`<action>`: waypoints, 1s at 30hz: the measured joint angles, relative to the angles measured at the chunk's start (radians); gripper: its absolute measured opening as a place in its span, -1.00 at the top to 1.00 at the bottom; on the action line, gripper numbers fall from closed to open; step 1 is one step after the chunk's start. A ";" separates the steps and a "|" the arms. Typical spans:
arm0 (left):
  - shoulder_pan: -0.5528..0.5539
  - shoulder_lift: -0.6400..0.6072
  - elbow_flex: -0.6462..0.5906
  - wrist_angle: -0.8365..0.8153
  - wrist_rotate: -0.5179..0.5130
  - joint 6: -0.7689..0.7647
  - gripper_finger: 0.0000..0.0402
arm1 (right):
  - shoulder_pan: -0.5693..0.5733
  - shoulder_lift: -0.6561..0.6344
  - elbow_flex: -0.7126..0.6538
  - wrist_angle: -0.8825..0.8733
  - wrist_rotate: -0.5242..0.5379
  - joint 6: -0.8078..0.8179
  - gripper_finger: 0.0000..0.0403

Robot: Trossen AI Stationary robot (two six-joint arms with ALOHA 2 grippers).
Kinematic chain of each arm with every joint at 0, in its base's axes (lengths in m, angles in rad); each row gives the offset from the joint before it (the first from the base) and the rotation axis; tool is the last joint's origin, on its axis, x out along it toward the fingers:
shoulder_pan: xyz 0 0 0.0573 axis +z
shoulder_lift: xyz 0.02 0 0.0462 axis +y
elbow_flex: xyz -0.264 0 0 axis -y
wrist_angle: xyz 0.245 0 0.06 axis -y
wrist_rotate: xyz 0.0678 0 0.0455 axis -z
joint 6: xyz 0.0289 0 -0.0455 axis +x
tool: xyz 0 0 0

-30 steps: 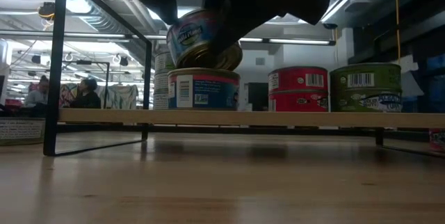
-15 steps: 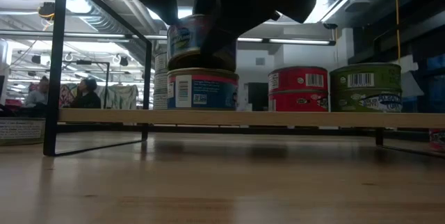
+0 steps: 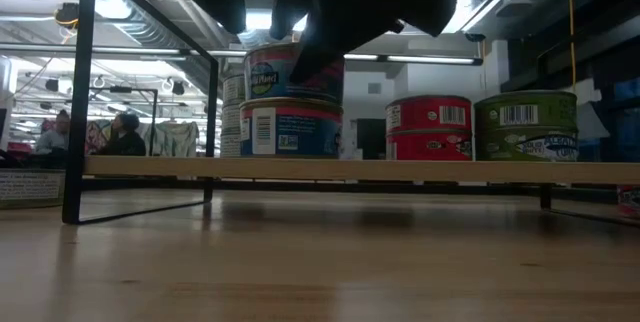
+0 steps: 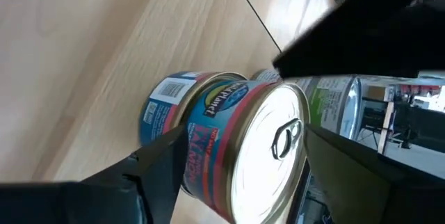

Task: Stack canned seafood by type on shelf
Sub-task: Stack the green white tuna can on top of the green white tuna cans on the shelf

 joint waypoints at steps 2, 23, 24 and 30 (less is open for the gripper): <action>-0.019 -0.004 0.000 0.000 0.000 -0.004 1.00 | 0.000 0.000 0.014 -0.001 -0.028 0.003 -0.42; -0.236 -0.194 -0.001 -0.008 -0.034 -0.299 1.00 | 0.047 0.000 0.162 -0.007 -0.125 0.018 -0.43; -0.246 -0.203 0.000 -0.035 -0.040 -0.334 1.00 | 0.056 0.000 0.162 -0.007 -0.125 0.018 -0.43; -0.304 -0.230 0.000 -0.297 -0.053 -0.663 1.00 | 0.103 0.000 0.162 -0.007 -0.125 0.018 -0.43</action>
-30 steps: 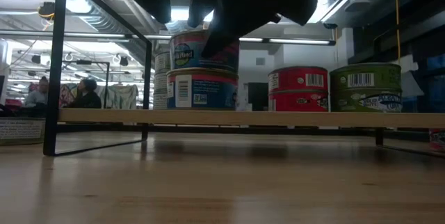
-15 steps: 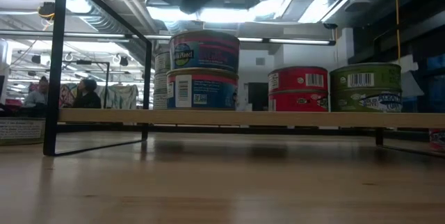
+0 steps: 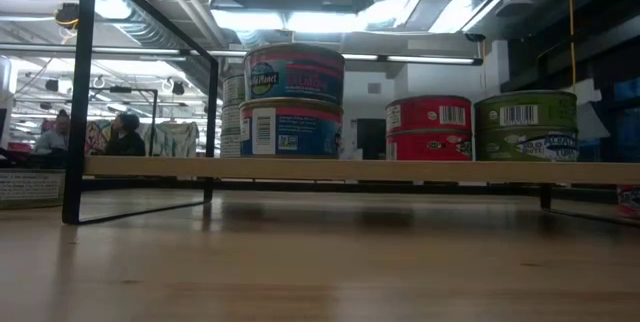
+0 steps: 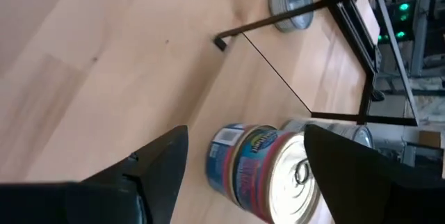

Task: Stack canned seafood by type on shelf
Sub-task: Stack the green white tuna can on top of the green white tuna cans on the shelf

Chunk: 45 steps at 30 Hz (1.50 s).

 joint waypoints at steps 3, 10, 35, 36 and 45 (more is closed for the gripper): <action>-0.033 0.002 -0.004 -0.129 0.006 -0.184 1.00 | 0.020 0.000 0.000 -0.001 -0.001 0.000 -0.43; -0.093 0.004 -0.137 -0.159 0.010 -0.432 0.99 | 0.050 0.000 0.000 0.001 0.000 0.000 -0.43; -0.053 0.004 -0.628 -0.062 -0.007 -0.731 0.73 | 0.061 0.000 -0.001 -0.017 -0.034 0.048 -0.43; -0.049 0.004 -0.638 -0.039 -0.007 -0.727 0.75 | 0.061 0.000 -0.001 -0.017 -0.034 0.048 -0.43; -0.031 0.003 -0.700 0.124 -0.009 -0.685 0.92 | 0.061 0.000 -0.001 -0.017 -0.034 0.048 -0.43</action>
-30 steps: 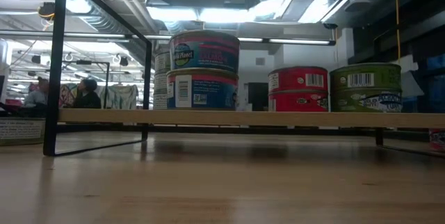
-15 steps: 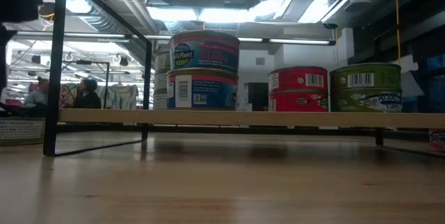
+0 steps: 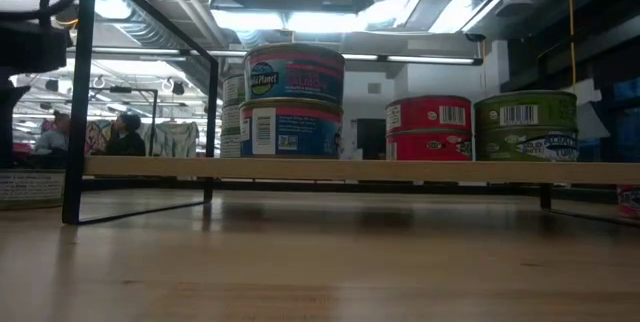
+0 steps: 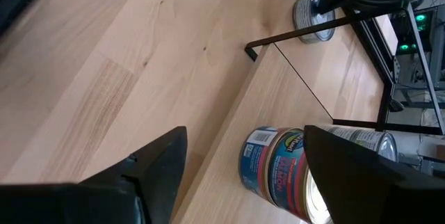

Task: Stack canned seafood by type on shelf
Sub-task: Stack the green white tuna can on top of the green white tuna cans on the shelf

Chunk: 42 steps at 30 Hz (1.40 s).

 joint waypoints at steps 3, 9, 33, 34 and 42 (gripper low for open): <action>-0.001 -0.001 0.010 0.028 0.027 0.002 0.98 | 0.000 0.000 0.000 0.000 0.000 0.000 -0.43; -0.003 -0.003 0.052 0.158 0.088 0.000 0.97 | 0.000 0.000 0.000 0.000 -0.013 0.000 -0.43; -0.084 0.174 0.066 0.981 0.123 0.068 0.99 | -0.002 0.000 0.000 0.002 -0.052 0.000 -0.43; -0.081 0.181 0.065 1.009 0.122 0.083 0.99 | -0.003 0.000 0.000 0.002 -0.052 -0.001 -0.43; -0.023 0.227 0.066 1.110 0.094 0.137 0.99 | -0.003 0.000 0.000 0.003 -0.052 -0.007 -0.43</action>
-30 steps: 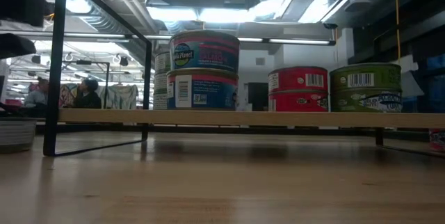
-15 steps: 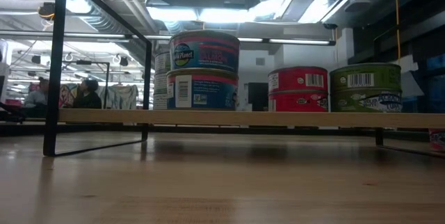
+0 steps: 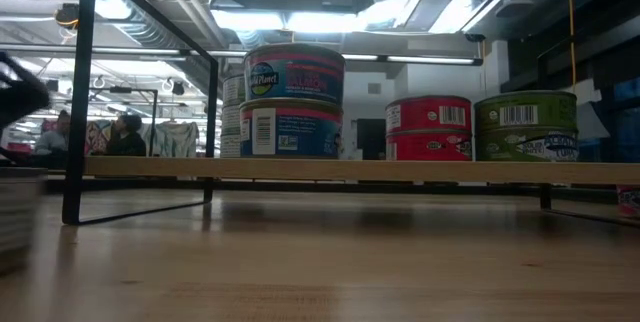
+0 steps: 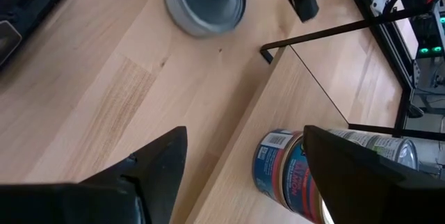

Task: Stack canned seafood by type on shelf
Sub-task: Stack the green white tuna can on top of the green white tuna cans on the shelf

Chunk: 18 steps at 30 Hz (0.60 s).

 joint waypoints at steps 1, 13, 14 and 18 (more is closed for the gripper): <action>0.009 0.005 0.000 0.014 -0.003 0.011 0.99 | -0.003 0.000 0.000 0.000 0.000 0.000 -0.43; 0.075 0.023 0.059 0.092 -0.002 0.188 0.99 | -0.067 0.000 0.000 0.040 -0.150 0.000 -0.43; 0.073 0.023 0.071 0.089 0.010 0.208 0.99 | -0.072 0.000 0.000 0.049 -0.165 0.000 -0.43; 0.046 0.022 0.112 0.089 0.042 0.302 0.99 | -0.080 0.000 0.000 0.105 -0.194 0.005 -0.43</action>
